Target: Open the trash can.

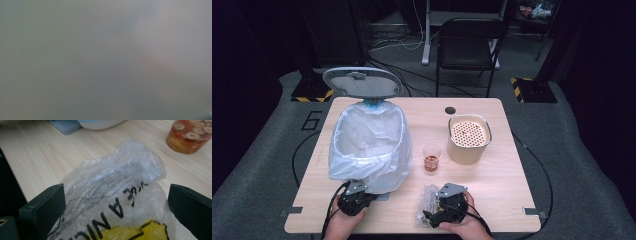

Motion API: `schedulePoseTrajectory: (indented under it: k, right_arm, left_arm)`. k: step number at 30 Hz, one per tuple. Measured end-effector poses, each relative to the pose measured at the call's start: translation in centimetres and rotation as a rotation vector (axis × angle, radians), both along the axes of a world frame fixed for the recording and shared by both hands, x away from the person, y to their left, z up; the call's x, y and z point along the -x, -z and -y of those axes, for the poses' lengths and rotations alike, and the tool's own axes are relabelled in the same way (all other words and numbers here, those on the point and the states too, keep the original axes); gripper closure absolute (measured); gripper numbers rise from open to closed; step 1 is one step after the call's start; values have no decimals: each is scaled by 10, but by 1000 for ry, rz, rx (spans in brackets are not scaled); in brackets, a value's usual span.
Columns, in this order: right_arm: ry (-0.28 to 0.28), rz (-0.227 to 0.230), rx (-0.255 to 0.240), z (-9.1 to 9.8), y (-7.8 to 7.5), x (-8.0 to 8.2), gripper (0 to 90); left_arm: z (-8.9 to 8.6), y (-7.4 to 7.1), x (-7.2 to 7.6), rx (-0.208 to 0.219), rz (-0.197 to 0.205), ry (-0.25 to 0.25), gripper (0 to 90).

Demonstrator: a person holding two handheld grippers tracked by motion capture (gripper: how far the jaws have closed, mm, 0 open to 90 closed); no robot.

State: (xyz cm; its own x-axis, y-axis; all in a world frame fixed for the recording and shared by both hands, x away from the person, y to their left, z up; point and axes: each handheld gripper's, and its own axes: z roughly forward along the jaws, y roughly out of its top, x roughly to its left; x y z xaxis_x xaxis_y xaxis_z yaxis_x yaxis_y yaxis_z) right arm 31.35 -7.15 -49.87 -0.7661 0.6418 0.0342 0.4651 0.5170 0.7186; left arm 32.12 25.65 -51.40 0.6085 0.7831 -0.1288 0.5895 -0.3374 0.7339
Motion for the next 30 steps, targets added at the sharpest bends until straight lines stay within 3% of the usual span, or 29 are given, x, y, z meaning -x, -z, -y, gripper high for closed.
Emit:
schedulePoseTrajectory:
  k: [3,7,9,14,15,20,30]
  right_arm:
    - [15,-2,29,2,4,1,59]
    - [12,2,4,12,7,-5,161]
    - [29,-19,-9,19,9,-10,266]
    - [45,-46,-17,26,13,-17,356]
    - [46,-33,1,26,14,-18,371]
    - [26,-15,46,24,15,-17,444]
    - [-4,-25,50,23,15,-20,610]
  left_arm:
    - [0,0,0,8,1,0,900]
    - [0,0,0,7,-2,3,900]
    - [0,0,0,8,-2,1,900]
    - [0,0,0,9,-2,0,900]
    - [0,0,0,10,-2,1,900]
    - [-1,0,0,9,-2,3,900]
    - [0,-1,0,-8,1,8,900]
